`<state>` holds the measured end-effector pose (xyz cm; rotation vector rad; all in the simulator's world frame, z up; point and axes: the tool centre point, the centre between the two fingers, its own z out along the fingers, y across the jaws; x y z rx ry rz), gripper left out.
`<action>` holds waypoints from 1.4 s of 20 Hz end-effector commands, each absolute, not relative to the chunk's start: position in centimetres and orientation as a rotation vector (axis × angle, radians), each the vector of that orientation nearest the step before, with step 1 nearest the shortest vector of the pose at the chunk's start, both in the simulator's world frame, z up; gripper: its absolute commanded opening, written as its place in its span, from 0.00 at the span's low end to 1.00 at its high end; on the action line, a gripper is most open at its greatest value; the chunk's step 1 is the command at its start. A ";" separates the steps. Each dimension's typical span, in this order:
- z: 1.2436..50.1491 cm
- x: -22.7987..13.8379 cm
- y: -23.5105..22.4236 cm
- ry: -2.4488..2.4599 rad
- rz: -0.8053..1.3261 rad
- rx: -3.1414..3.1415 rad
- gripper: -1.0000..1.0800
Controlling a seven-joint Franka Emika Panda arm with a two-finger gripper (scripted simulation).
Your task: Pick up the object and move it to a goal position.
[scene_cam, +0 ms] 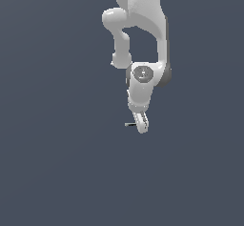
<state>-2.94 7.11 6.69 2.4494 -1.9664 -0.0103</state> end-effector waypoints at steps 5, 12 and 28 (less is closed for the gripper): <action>6.2 -3.1 7.6 -2.084 -0.003 2.351 0.96; 6.0 -3.2 7.8 -2.131 0.000 2.308 0.96; 1.4 -3.3 7.8 -2.132 -0.001 2.307 0.96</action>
